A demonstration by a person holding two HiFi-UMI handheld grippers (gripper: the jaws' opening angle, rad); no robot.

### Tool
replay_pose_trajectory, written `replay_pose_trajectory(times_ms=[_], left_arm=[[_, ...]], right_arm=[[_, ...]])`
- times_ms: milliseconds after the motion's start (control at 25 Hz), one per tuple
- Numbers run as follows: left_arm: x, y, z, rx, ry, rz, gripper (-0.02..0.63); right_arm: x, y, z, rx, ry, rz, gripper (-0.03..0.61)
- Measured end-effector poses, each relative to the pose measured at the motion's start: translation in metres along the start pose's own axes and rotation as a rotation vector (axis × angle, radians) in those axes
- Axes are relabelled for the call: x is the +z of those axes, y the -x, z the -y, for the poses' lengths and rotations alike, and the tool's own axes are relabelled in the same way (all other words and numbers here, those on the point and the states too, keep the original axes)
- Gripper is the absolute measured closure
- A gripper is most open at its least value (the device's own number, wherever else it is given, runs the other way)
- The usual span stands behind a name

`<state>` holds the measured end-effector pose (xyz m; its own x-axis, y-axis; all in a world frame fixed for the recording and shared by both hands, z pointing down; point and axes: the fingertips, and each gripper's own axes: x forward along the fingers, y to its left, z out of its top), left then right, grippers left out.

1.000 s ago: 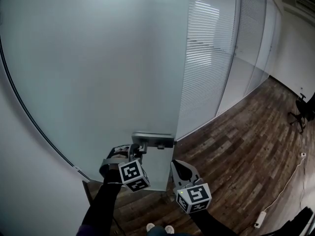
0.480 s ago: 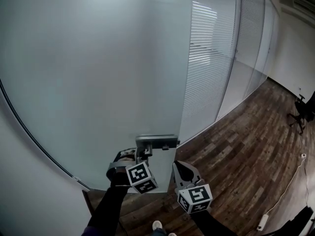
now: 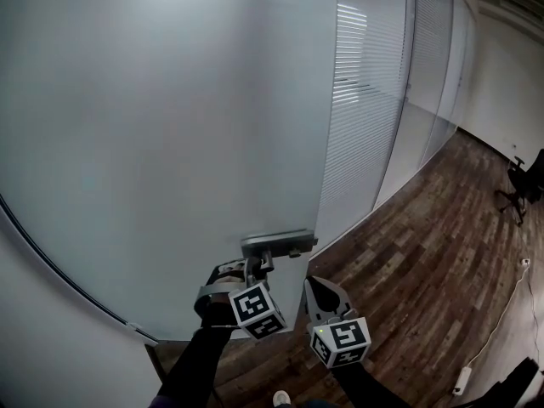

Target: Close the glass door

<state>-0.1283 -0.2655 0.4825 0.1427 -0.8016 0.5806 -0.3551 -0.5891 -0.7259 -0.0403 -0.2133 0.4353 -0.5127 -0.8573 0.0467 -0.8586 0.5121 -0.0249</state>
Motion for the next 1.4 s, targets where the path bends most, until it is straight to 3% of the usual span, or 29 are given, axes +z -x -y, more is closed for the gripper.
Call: replay_pose_trajectory(times_ms=[440,960,1400], left_arm=[[-0.001,-0.043,-0.03,0.004,0.013,-0.028,0.509],[-0.004,-0.082,-0.066,0.005,0.064,-0.106,0.509],[-0.02,-0.111,-0.098,0.034,0.11,-0.17,0.509]], right_arm=[[0.005,-0.049,0.033,0.004,-0.008,0.011,0.588],[0.011,-0.12,0.081,0.137,-0.01,0.001,0.588],[0.019,-0.166,0.089,0.25,-0.002,0.009,0.588]])
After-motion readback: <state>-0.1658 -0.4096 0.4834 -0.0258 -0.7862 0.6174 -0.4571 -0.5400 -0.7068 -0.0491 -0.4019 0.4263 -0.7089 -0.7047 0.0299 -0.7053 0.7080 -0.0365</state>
